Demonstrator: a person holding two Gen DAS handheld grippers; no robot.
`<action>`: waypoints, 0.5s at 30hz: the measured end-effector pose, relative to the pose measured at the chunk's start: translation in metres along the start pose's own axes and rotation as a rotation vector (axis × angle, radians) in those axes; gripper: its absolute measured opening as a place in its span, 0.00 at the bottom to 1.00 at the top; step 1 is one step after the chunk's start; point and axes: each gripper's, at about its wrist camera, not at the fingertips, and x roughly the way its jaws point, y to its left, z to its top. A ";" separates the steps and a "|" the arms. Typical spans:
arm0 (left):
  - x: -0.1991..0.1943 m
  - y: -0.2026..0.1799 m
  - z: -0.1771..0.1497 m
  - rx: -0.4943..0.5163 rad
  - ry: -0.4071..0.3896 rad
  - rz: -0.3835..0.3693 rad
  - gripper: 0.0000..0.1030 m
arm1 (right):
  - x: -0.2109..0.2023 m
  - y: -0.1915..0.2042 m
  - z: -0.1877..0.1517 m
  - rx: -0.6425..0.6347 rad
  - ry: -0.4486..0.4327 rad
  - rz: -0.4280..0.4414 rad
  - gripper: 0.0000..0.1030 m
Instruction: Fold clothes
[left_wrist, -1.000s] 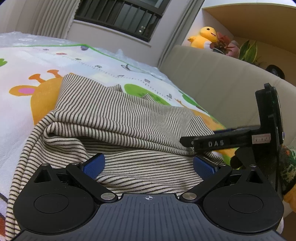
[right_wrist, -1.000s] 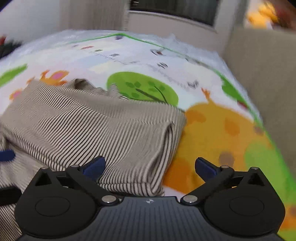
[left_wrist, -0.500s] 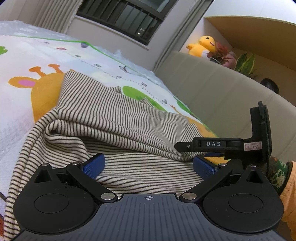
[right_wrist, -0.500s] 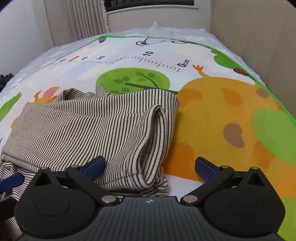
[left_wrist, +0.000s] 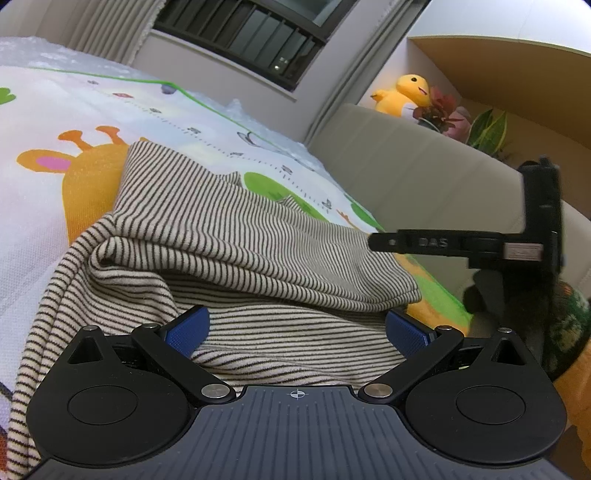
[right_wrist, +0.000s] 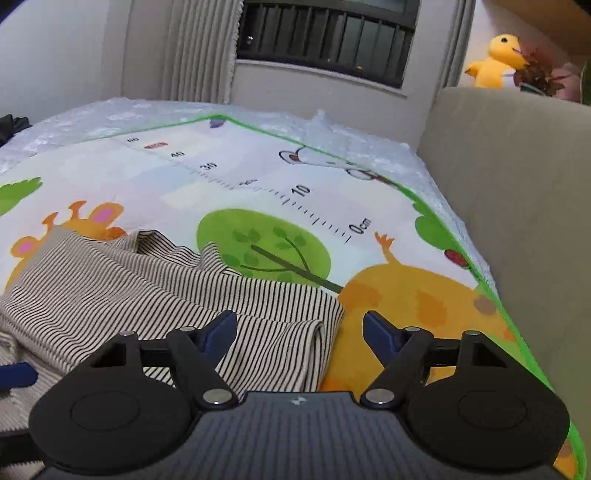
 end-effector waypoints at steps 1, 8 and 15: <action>0.000 0.000 0.000 -0.002 0.000 -0.002 1.00 | 0.006 0.001 0.000 0.002 0.016 -0.001 0.56; 0.000 0.001 0.000 -0.006 0.000 -0.005 1.00 | 0.016 0.011 -0.002 -0.004 0.014 0.044 0.18; 0.000 0.000 0.000 -0.002 0.002 0.000 1.00 | -0.039 0.008 0.051 -0.055 -0.199 0.114 0.17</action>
